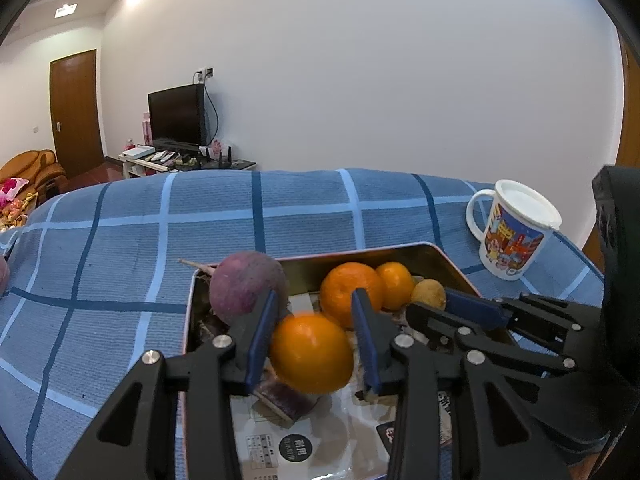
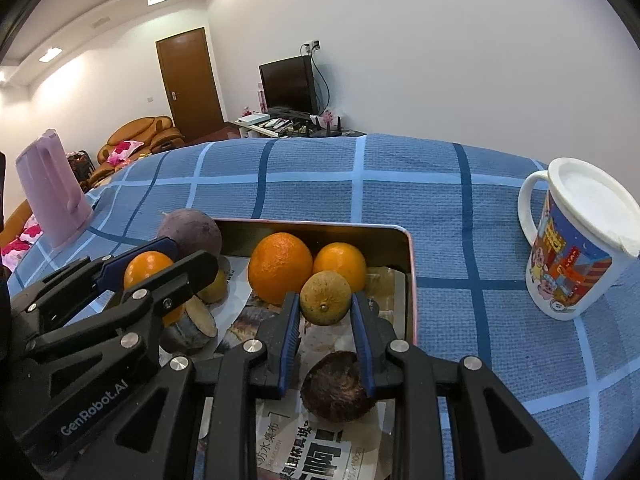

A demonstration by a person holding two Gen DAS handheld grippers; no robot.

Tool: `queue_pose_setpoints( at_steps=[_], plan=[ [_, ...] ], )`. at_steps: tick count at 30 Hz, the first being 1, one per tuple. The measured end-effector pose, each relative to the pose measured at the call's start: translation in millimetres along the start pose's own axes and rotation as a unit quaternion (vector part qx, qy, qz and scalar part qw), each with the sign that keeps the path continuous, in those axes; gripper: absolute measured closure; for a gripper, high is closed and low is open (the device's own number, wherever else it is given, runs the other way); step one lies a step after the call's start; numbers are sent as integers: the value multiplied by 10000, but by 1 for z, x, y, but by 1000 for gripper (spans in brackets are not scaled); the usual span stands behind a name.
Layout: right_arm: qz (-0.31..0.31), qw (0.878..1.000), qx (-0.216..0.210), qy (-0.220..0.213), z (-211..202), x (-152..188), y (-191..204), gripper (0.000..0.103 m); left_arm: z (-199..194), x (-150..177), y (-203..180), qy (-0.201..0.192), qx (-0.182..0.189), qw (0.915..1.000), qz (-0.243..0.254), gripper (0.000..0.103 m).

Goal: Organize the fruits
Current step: 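Open both tools to release the fruits inside the tin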

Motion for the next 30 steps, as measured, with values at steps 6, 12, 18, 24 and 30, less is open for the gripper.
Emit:
queue_pose_setpoints(
  at_steps=[6,12,18,24,30],
  plan=[
    [31,9999,-94,-29,-4,1,-1,73,-6,-2,6,-90,-254,9996,63,42],
    [58,9995,14,-295,-15,-4,-4,48,-23,-7,27,-377,-520,9979,-60,16],
    [-201,9932,465,-1048,-45,-17,2,19,-52,-16,49,-959,-503,9931,-448,0],
    [-416,9807,986,-1639,-65,-24,11,17,-65,-18,58,-1339,-1022,9852,-308,0],
    [-196,9749,1192,-1870,-77,-25,6,17,-72,-15,61,-1548,-1170,9807,-232,0]
  ],
)
Point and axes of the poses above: each gripper's, at about its wrist camera, not at the fingertips, and z roughly the way its jaws point, y to its left, x to its underside, the point moved 10 cm from there along z, roughly the way its jaws point, and after that the axes turned 1 degree about x, right-handed, at the moved point
